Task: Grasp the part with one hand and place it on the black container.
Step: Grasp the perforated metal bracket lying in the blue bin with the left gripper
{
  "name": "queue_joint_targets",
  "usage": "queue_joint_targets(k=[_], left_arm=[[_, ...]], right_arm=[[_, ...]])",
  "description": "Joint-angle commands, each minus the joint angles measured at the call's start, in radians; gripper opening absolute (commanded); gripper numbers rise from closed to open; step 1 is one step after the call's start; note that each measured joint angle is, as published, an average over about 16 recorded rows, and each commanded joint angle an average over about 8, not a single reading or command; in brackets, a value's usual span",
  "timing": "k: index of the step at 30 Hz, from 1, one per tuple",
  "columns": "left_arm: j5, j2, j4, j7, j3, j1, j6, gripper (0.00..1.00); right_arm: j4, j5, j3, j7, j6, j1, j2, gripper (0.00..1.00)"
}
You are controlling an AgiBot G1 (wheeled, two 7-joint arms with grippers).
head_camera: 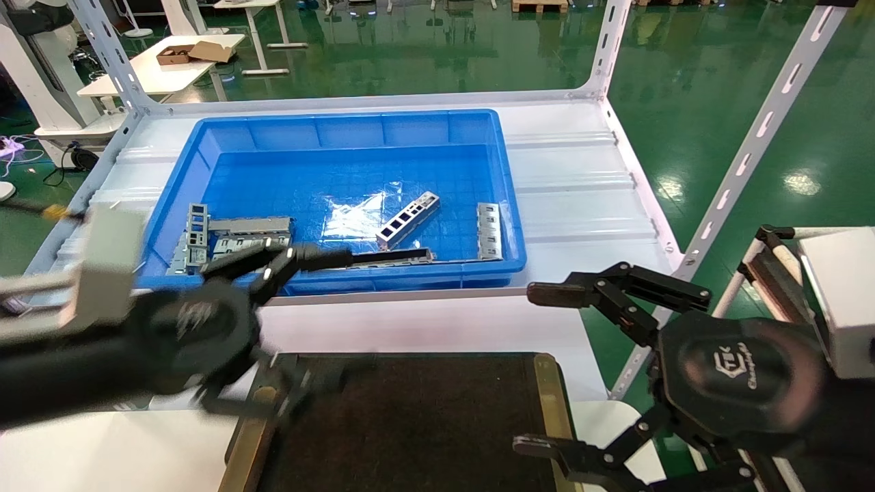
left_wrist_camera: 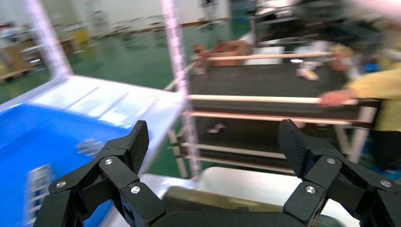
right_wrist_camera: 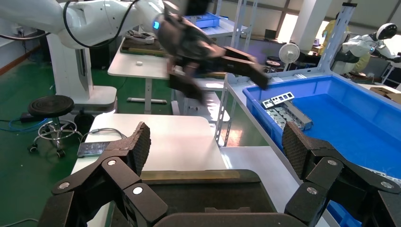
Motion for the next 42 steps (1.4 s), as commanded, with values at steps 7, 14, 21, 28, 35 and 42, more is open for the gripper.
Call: queue_joint_targets(k=[7,14,21,28,35,42], left_arm=[[0.177,0.11,0.07,-0.083,0.073,-0.077,-0.218,1.0],[0.333,0.263,0.245,-0.119,0.15,-0.184,-0.376,1.0],[0.44,0.432,0.507,-0.085,0.21,-0.3,-0.477,0.96],[0.49,0.574,0.766,0.004,0.236,-0.397,-0.543,0.09],[0.482,0.641,0.927,0.082,0.233,-0.449,-0.56,0.0],[0.454,0.656,1.009,0.134,0.231,-0.473,-0.56,0.0]], right_arm=[[0.0,0.0,0.0,0.0,0.0,0.0,0.0,1.0],[0.0,0.0,0.0,0.0,0.0,0.0,0.0,1.0],[0.0,0.0,0.0,0.0,0.0,0.0,0.0,0.8],[0.0,0.0,0.0,0.0,0.0,0.0,0.0,0.0],[0.0,0.0,0.0,0.0,0.0,0.0,0.0,0.0],[0.0,0.0,0.0,0.0,0.0,0.0,0.0,0.0]])
